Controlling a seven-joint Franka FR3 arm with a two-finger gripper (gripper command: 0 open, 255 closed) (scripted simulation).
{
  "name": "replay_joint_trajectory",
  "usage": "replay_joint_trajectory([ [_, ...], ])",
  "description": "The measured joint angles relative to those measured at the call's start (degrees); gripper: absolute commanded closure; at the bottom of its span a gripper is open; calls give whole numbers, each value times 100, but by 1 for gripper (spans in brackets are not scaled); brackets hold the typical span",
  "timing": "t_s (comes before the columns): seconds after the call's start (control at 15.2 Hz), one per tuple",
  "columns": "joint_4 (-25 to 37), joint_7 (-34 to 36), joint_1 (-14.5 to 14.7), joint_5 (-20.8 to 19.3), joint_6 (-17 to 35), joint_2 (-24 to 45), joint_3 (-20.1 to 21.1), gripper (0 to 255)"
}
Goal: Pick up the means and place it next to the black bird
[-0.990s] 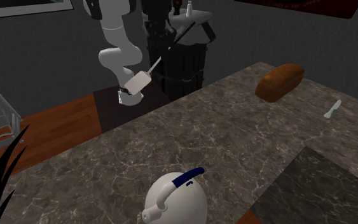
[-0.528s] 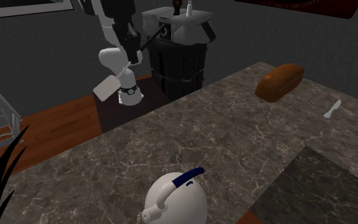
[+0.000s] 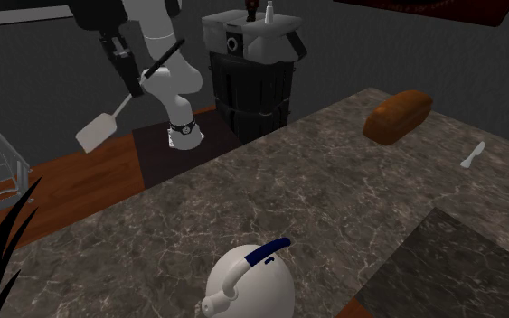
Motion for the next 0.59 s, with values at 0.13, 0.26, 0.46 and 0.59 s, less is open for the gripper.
replay_joint_trajectory([
  [0.13,234,-253,-138,-19,-106,141,-110,255],
  [0.26,314,-521,-292,-22,-127,214,-224,255],
  [0.46,807,-899,-509,-51,-331,524,-381,255],
  [0.59,821,-1151,-664,-47,-309,571,-478,255],
])
